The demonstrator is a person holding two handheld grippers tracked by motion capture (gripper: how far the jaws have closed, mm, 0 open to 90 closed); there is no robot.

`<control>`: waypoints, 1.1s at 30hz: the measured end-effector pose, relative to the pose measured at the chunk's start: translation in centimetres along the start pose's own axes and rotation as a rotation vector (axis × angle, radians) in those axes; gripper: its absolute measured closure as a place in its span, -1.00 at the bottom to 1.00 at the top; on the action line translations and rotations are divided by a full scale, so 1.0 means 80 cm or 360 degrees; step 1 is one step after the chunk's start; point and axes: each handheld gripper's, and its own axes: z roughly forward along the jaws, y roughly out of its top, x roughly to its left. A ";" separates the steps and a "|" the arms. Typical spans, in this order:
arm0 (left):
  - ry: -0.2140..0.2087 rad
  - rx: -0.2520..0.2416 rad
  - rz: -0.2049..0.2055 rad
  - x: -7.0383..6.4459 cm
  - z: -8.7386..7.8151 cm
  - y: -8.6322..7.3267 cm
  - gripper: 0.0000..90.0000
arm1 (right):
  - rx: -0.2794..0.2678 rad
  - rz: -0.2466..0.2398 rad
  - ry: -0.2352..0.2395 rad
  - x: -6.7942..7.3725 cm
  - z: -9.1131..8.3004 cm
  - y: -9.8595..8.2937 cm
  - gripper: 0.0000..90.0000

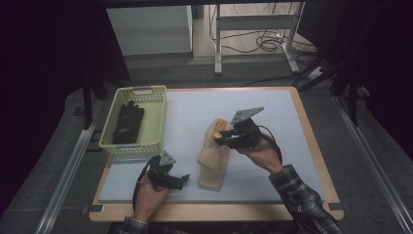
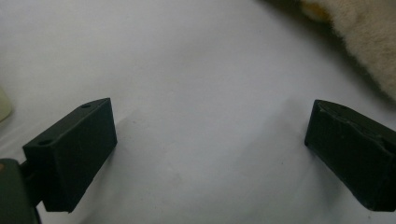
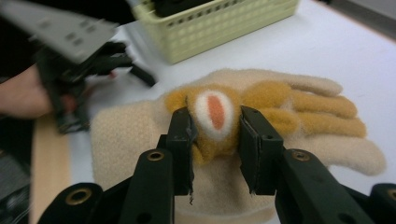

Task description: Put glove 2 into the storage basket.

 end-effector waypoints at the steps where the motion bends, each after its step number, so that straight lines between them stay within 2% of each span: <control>1: 0.0000 0.0000 0.0000 0.000 0.000 0.000 -0.94 | 0.0007 -0.0007 0.0015 0.006 -0.001 -0.004 0.47; 3: 0.0000 0.0001 0.0001 0.000 0.000 0.000 -0.94 | 0.0031 -0.0026 0.0052 0.016 0.000 -0.012 0.47; 7: 0.0001 0.0002 0.0003 0.000 0.000 0.000 -0.94 | 0.0093 -0.0069 0.0075 0.029 0.012 -0.029 0.46; 10: 0.0002 -0.0001 0.0003 0.000 0.000 0.000 -0.94 | 0.0134 -0.0084 0.0079 0.030 0.026 -0.039 0.46; 13: 0.0002 -0.0002 0.0002 0.000 0.000 0.000 -0.94 | 0.0165 -0.0129 0.0049 0.031 0.039 -0.045 0.46; 21: 0.0002 0.0003 0.0007 0.000 0.000 0.000 -0.94 | 0.0214 -0.0156 0.0006 0.029 0.068 -0.058 0.37; 24: 0.0002 0.0003 0.0008 0.000 0.000 0.000 -0.94 | 0.0175 -0.0132 0.0001 0.029 0.073 -0.065 0.27; 28: 0.0002 0.0003 0.0008 0.000 0.000 0.000 -0.94 | 0.0168 -0.0097 -0.0002 0.028 0.075 -0.069 0.08; 30: 0.0002 0.0003 0.0008 0.000 0.000 0.000 -0.94 | 0.0141 -0.0075 -0.0012 0.027 0.070 -0.067 -0.01; 33: 0.0002 -0.0002 0.0002 0.000 0.000 0.000 -0.94 | 0.0052 -0.0011 -0.0035 0.022 0.053 -0.064 -0.07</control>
